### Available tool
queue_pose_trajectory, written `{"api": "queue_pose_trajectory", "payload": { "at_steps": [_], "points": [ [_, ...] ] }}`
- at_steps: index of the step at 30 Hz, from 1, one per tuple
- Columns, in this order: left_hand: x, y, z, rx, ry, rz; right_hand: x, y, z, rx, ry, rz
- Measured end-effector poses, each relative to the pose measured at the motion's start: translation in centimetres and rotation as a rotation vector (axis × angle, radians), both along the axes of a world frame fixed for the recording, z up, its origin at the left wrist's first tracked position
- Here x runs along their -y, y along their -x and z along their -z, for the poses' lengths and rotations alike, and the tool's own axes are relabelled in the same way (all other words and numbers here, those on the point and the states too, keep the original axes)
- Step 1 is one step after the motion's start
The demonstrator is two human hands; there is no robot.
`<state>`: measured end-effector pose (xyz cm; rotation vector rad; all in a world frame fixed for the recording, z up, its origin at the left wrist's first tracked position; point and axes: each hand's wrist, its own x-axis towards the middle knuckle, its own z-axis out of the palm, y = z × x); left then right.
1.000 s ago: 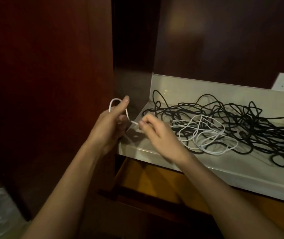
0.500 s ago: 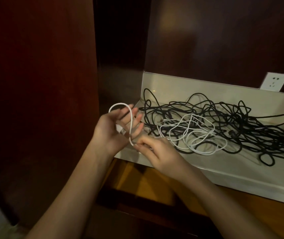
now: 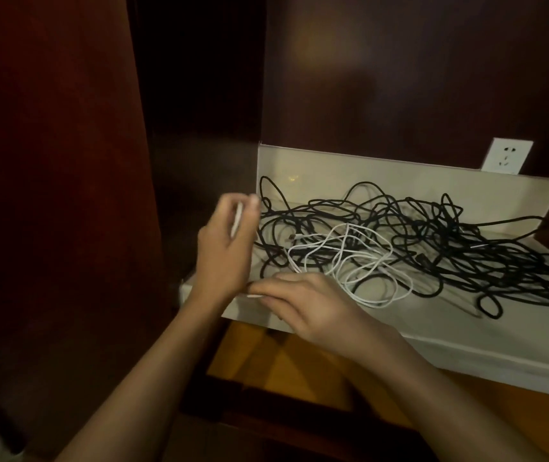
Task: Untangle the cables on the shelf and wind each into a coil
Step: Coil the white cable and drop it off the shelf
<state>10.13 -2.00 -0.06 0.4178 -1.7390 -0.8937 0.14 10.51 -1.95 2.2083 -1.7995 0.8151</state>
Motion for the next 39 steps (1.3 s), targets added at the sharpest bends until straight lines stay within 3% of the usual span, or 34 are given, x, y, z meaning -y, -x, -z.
{"api": "queue_pose_trajectory", "payload": {
  "at_steps": [3, 5, 8, 10, 14, 16, 22, 26, 31, 33, 36, 39],
  "points": [
    [-1.0, -0.7, 0.2, 0.258, 0.103, 0.233, -0.4, 0.6, -1.7, 0.08, 0.062, -0.008],
    [-2.0, -1.4, 0.0, 0.376, 0.003, 0.476, -0.7, 1.4, -2.9, 0.067, 0.109, 0.021],
    [-3.2, -1.8, -0.9, 0.533, -0.084, 0.635, -0.9, 2.4, -4.5, -0.006, 0.16, 0.09],
    [-3.3, -1.9, -1.3, 0.521, -0.178, 0.731, -0.8, 2.7, -5.2, 0.073, 0.119, 0.075],
    [-2.8, -2.1, -0.9, 0.373, -0.409, 0.882, -1.5, 3.7, -5.4, 0.553, -0.006, -0.121],
    [-2.4, -2.0, -0.6, 0.272, -0.54, 0.936, -1.7, 4.6, -4.7, 0.658, -0.034, -0.119],
    [-2.7, -1.3, 0.1, 0.276, -0.525, 0.837, -1.1, 6.0, -3.0, 0.623, -0.02, 0.024],
    [-3.2, -1.8, -0.2, 0.433, -0.419, 0.716, -0.9, 5.8, -3.8, 0.551, 0.02, 0.087],
    [-3.3, -1.1, -0.7, 0.587, -0.432, 0.634, -1.4, 3.3, -6.0, 0.421, 0.235, 0.013],
    [-3.7, -1.2, -0.7, 0.562, -0.4, 0.63, -1.2, 2.5, -5.8, 0.449, 0.278, 0.017],
    [-4.4, -1.8, -0.8, 0.415, -0.342, 0.64, -0.9, 2.4, -4.5, 0.64, 0.251, 0.034],
    [-4.0, -1.6, -0.4, 0.304, -0.331, 0.524, -0.9, 2.5, -3.3, 0.672, 0.251, 0.046]
  ]
}}
